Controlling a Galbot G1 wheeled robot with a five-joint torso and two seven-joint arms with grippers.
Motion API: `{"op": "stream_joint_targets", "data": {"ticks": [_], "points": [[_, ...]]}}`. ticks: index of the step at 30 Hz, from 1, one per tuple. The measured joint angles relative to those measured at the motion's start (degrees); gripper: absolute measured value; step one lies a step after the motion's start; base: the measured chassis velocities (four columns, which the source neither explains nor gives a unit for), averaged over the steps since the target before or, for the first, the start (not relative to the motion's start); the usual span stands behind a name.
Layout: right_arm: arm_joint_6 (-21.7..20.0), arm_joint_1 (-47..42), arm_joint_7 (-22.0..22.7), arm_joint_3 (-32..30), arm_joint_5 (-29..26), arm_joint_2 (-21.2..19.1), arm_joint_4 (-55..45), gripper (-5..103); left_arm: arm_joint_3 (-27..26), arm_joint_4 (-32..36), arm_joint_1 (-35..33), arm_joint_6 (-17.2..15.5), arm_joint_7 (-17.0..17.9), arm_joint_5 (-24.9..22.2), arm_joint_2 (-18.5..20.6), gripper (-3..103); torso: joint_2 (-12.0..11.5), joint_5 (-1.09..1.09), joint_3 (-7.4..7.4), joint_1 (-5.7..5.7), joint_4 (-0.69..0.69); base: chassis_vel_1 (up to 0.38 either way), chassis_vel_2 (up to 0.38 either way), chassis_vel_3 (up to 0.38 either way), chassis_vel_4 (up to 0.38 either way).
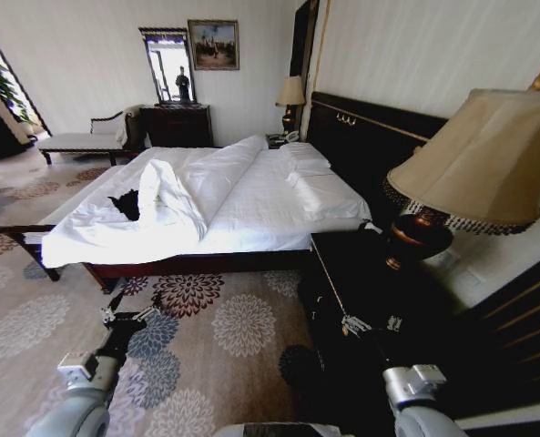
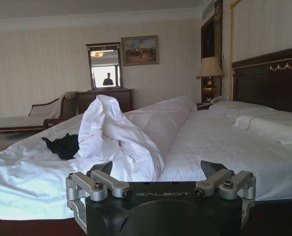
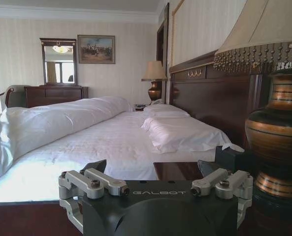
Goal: Fold the clothes on the bed.
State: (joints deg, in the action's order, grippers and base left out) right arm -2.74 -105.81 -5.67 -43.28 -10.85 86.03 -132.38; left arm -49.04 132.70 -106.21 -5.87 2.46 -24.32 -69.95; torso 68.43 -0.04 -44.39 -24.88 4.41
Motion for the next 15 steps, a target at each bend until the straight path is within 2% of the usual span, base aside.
{"op": "stream_joint_targets", "data": {"ticks": [5, 8, 15], "points": [[0.37, -0.19, -0.55, -0.13, 0.11, 0.03, -0.06, 100, -0.04, -0.2, -0.34, 0.51, -0.56, 0.04, -0.62, 100, 0.0, 0.0, 0.0, 0.0, -0.01, 0.0, 0.0, 0.0, 0.0], [3.77, -0.45, -2.22, -0.73, 1.31, 0.24, 0.62, 100, 0.02, -0.24, -0.49, 0.72, -0.64, 0.23, -0.95, 100, 0.0, 0.0, 0.0, 0.0, 0.0, 0.0, 0.0, 0.0, 0.0], [4.36, -0.66, -2.78, -0.84, 1.44, 0.48, 0.69, 100, 0.2, -0.17, -0.64, 0.84, -0.68, 0.37, -1.09, 100, 0.0, 0.0, 0.0, 0.0, 0.0, 0.0, 0.0, 0.0, 0.0]]}}
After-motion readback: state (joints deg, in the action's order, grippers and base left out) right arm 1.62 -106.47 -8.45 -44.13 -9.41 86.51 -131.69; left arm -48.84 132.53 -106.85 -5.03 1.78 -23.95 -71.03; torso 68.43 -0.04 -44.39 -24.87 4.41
